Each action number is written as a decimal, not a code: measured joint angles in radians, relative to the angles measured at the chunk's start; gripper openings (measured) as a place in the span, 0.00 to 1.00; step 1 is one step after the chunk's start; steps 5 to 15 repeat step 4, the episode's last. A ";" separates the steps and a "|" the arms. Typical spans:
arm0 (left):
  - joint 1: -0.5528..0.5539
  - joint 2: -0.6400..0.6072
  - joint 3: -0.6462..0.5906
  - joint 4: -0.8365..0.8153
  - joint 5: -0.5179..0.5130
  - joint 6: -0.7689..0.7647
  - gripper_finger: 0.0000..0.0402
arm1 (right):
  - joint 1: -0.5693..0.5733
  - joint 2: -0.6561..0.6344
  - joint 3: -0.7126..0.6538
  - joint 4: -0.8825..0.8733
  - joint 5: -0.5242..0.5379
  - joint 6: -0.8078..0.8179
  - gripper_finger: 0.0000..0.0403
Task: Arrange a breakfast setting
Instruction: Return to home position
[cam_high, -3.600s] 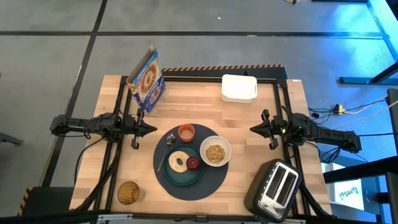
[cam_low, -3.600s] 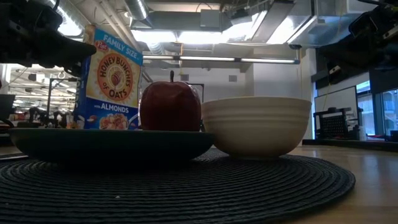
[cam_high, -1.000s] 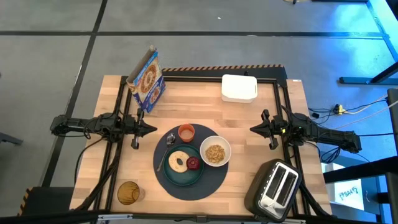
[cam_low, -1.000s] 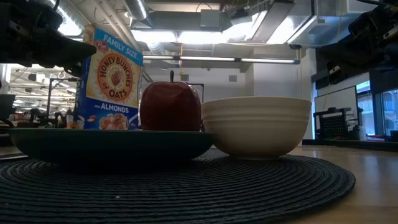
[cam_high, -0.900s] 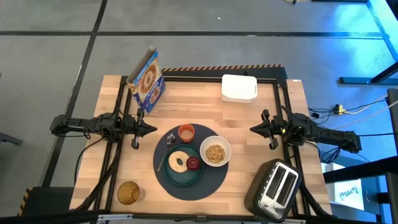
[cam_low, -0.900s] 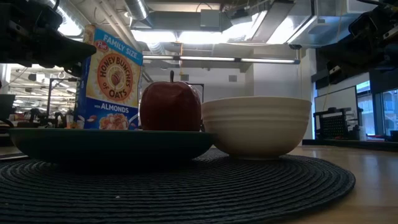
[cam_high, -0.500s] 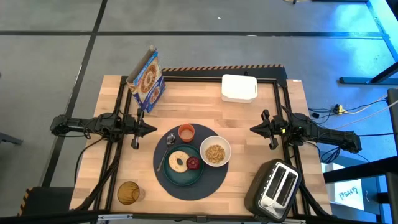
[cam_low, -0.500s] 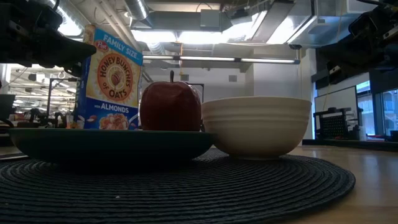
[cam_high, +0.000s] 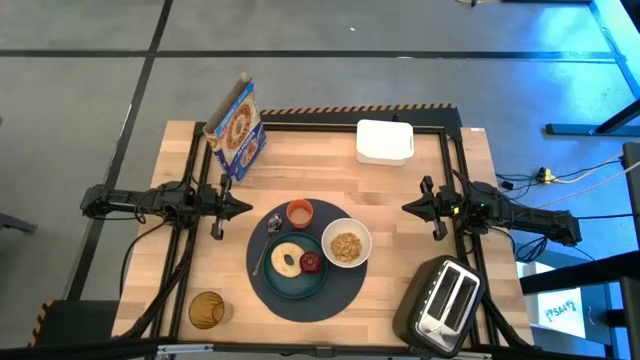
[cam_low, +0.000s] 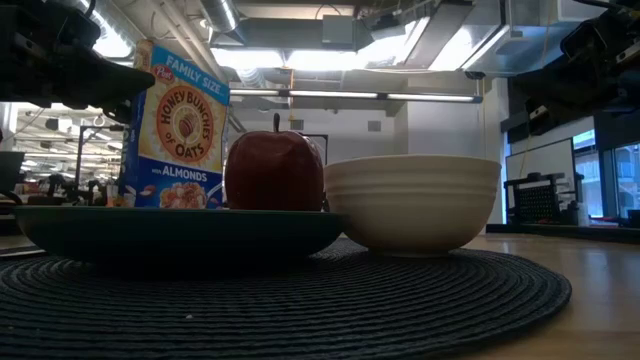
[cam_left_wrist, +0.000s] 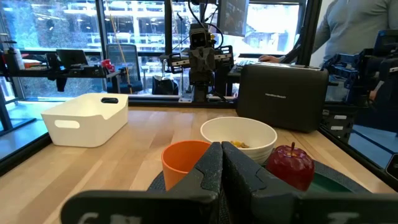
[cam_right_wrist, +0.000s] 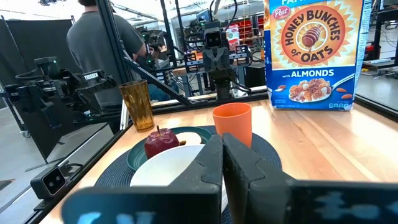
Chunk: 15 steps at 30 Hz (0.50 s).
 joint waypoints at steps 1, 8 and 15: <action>0.000 0.000 0.000 0.000 0.000 0.000 0.00 | 0.000 0.000 0.000 0.000 0.000 0.000 0.00; 0.000 0.000 0.000 0.000 0.000 0.000 0.00 | 0.000 0.000 0.000 0.000 0.000 0.000 0.00; 0.000 0.000 0.000 0.000 0.000 0.000 0.00 | 0.000 0.000 0.000 0.000 0.000 0.000 0.00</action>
